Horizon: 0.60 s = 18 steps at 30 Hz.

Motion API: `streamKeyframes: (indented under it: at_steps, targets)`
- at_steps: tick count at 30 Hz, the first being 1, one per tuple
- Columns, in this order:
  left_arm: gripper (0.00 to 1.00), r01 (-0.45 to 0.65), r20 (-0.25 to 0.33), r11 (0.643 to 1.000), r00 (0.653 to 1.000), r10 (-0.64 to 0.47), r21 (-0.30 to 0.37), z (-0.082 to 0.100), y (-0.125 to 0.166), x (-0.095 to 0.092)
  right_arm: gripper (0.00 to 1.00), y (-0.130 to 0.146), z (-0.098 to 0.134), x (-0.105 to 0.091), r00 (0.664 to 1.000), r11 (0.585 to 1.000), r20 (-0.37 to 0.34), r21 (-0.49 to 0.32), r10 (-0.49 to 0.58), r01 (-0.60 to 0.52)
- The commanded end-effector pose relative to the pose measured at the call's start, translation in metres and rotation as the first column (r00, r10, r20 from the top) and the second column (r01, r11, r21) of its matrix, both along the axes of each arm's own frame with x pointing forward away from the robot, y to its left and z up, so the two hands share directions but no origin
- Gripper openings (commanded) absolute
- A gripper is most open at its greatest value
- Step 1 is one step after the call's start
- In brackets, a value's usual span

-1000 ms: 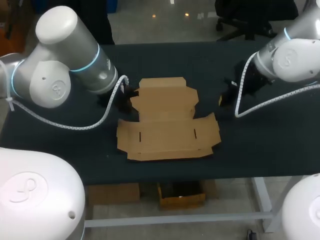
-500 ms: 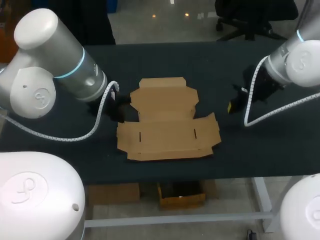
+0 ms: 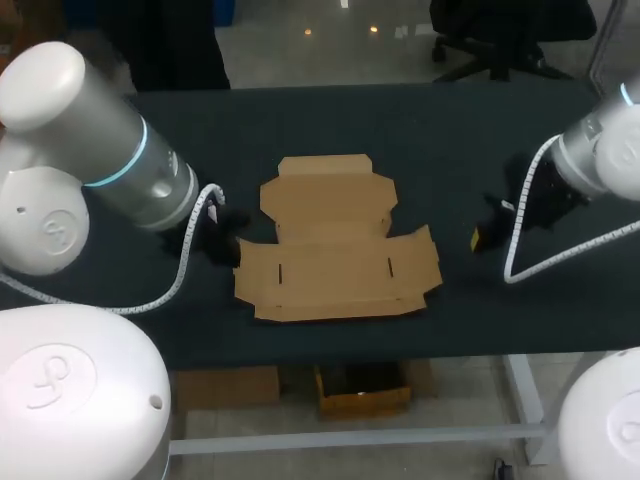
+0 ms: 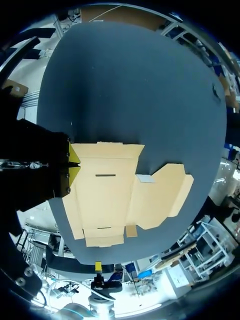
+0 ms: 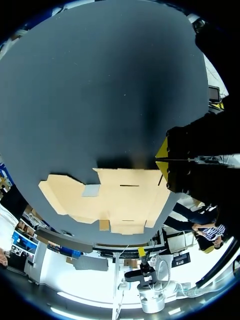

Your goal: Assemble the packaging by folding the flat box into shape, placing the metal phone stand inside, and closing the box properly

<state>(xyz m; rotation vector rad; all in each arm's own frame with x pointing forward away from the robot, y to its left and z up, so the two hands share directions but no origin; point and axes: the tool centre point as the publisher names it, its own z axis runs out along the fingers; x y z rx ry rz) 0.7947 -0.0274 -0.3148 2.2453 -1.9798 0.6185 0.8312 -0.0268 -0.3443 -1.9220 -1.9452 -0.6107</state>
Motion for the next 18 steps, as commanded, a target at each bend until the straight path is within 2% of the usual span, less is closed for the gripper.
streamKeyframes:
  at_steps: [1,10,18]
  targets:
    - [0.0,0.003,0.006,1.0,1.0,-0.002,-0.023,-0.004,0.008,-0.013,0.0,-0.006,0.002,-0.019,1.0,1.0,0.028,0.006,-0.014,0.014]
    - [0.0,0.011,0.004,0.999,1.0,-0.011,-0.046,-0.016,0.011,-0.036,0.0,-0.008,-0.001,-0.045,0.999,1.0,0.035,-0.004,-0.015,0.015]
    - [0.0,0.007,0.005,0.999,1.0,-0.007,-0.051,-0.018,0.014,-0.05,0.0,-0.01,-0.01,-0.061,0.999,1.0,0.035,0.007,-0.011,0.011]
